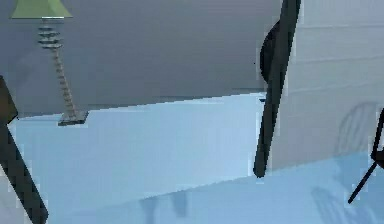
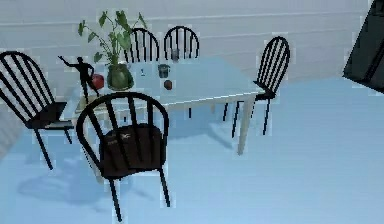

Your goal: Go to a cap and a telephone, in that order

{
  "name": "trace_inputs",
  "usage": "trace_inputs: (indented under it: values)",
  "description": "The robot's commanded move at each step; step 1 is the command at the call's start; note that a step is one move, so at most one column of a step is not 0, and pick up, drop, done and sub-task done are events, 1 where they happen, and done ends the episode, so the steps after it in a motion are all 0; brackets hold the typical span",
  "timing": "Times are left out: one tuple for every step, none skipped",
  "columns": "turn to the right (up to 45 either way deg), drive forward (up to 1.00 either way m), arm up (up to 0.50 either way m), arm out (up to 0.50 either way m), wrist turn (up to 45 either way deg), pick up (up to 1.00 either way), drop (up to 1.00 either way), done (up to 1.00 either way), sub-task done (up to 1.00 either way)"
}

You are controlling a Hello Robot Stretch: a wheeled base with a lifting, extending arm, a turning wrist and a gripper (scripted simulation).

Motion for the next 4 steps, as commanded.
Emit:
trace_inputs:
  values:
    - [0.0, 1.00, 0.00, 0.00, 0.0, 0.00, 0.00, 0.00, 0.00]
    - [0.0, 0.85, 0.00, 0.00, 0.0, 0.00, 0.00, 0.00, 0.00]
    - [45.0, 0.00, 0.00, 0.00, 0.0, 0.00, 0.00, 0.00, 0.00]
    - [33.0, 0.00, 0.00, 0.00, 0.0, 0.00, 0.00, 0.00, 0.00]
